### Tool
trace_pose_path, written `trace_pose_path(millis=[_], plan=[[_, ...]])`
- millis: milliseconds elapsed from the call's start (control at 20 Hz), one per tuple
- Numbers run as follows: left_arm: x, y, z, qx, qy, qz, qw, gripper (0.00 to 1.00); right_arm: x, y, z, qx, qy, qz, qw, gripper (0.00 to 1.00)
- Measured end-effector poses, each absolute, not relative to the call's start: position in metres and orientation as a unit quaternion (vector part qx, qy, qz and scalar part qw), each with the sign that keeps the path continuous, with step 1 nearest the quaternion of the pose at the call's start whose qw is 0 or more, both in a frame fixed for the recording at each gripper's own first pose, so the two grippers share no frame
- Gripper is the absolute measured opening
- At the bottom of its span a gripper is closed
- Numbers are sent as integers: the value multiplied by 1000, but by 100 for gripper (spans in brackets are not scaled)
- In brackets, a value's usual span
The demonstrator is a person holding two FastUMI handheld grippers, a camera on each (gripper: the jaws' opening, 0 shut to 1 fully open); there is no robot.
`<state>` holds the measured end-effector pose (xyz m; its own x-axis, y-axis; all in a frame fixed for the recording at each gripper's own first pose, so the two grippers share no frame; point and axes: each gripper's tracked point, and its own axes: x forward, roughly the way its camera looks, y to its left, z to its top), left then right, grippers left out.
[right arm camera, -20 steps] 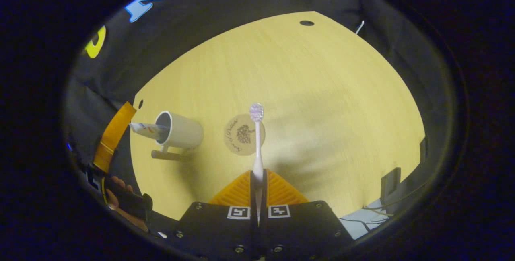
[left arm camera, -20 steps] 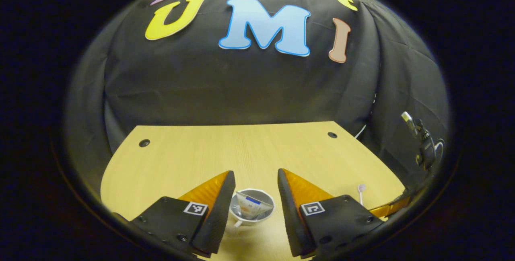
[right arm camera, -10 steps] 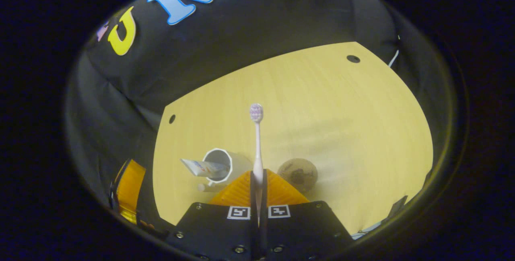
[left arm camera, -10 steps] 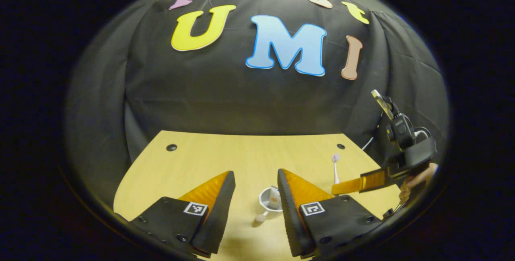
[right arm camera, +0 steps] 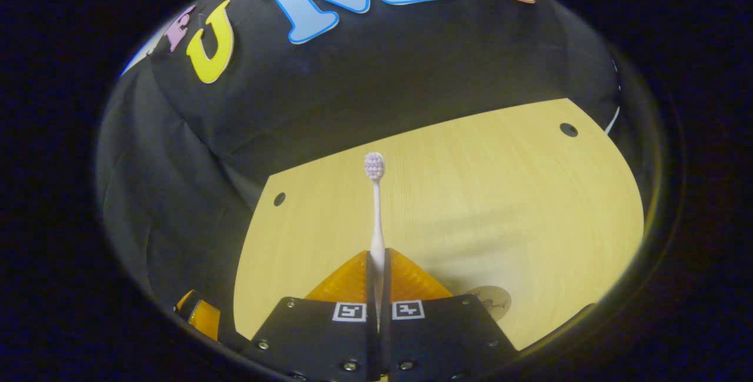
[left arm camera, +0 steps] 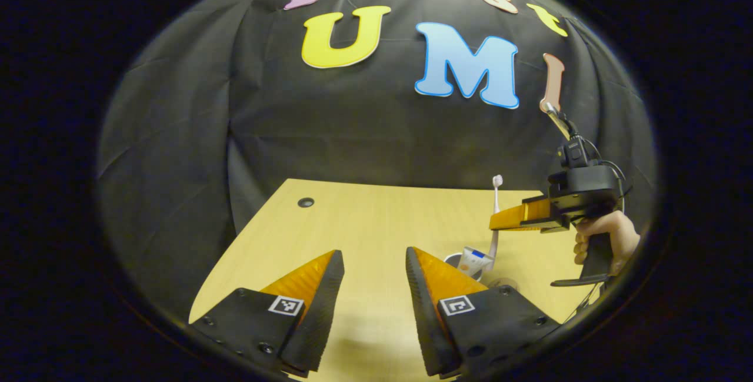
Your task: Put the toothbrush and toothpaste on the desktop into the cup, then pick up the cup and place it on the coaster on the desktop.
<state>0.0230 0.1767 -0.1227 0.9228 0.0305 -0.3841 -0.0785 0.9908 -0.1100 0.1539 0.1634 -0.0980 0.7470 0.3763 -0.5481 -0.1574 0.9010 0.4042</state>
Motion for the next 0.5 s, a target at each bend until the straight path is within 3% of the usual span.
trace_pose_path(millis=[250,500], plan=[[5,197,-129,-61,215,58,973,66,167,173,-105,115,267,172,941,2],[1,199,-149,-63,234,62,968,70,170,178,-120,69,225,204,950,2]])
